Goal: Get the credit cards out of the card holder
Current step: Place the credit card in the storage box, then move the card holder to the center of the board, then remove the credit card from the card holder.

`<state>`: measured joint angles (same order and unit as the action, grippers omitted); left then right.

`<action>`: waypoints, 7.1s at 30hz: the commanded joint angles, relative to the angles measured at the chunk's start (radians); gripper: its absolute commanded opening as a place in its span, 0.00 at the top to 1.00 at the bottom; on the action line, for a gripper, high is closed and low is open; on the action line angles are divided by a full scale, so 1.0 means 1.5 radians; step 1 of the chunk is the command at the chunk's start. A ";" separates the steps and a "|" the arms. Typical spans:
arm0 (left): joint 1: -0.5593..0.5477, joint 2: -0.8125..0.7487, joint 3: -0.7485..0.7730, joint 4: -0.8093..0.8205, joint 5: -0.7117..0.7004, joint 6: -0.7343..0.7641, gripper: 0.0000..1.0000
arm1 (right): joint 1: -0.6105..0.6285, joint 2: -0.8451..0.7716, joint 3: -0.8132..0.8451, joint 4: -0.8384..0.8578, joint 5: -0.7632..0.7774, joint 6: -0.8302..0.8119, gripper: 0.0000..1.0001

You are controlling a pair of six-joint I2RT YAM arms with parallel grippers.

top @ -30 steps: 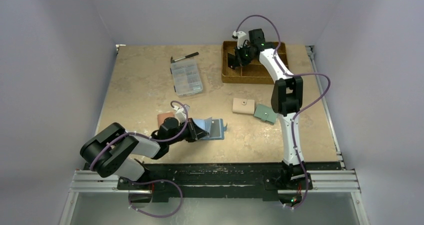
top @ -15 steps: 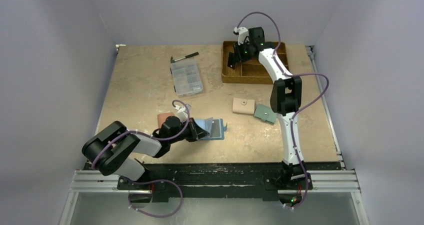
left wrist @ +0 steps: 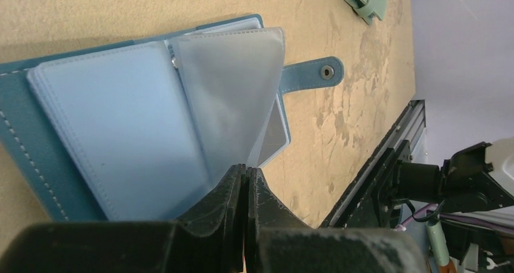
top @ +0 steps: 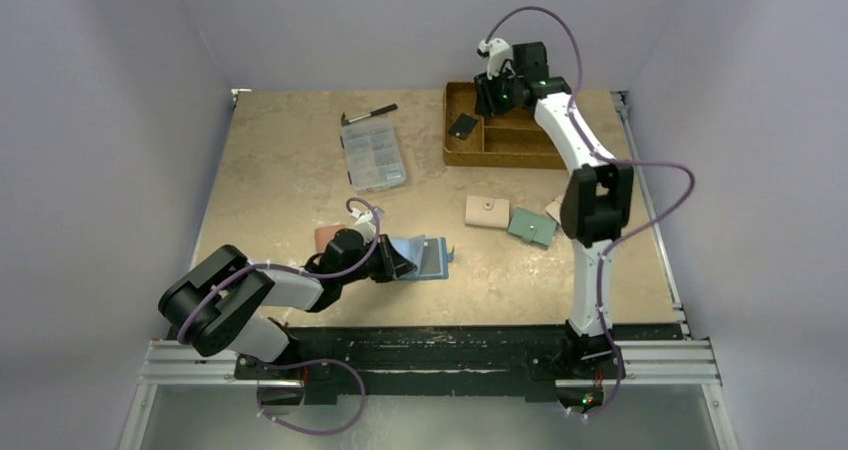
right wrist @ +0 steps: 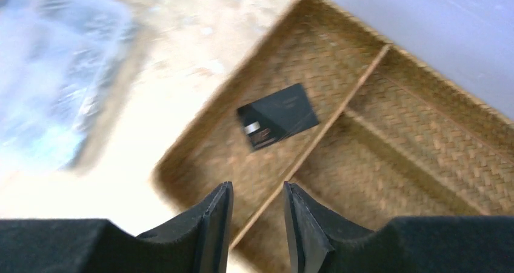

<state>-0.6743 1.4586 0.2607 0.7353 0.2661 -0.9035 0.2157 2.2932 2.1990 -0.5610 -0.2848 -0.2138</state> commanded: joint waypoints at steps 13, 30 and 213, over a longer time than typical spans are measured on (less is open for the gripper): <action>0.005 -0.095 0.026 -0.179 -0.100 0.036 1.00 | 0.117 -0.620 -0.725 -0.086 -0.454 -0.564 0.42; 0.005 -0.118 0.041 -0.243 -0.112 0.034 1.00 | 0.195 -0.622 -0.914 0.087 -0.407 -0.572 0.36; -0.051 -0.023 0.004 0.034 -0.053 0.037 1.00 | 0.284 -0.454 -0.749 -0.001 -0.292 -0.321 0.80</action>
<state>-0.7475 1.4742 0.2466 0.8040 0.1558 -0.9405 0.6437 1.6455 1.0718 -0.5270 -0.5808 -0.6102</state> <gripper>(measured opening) 0.030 0.153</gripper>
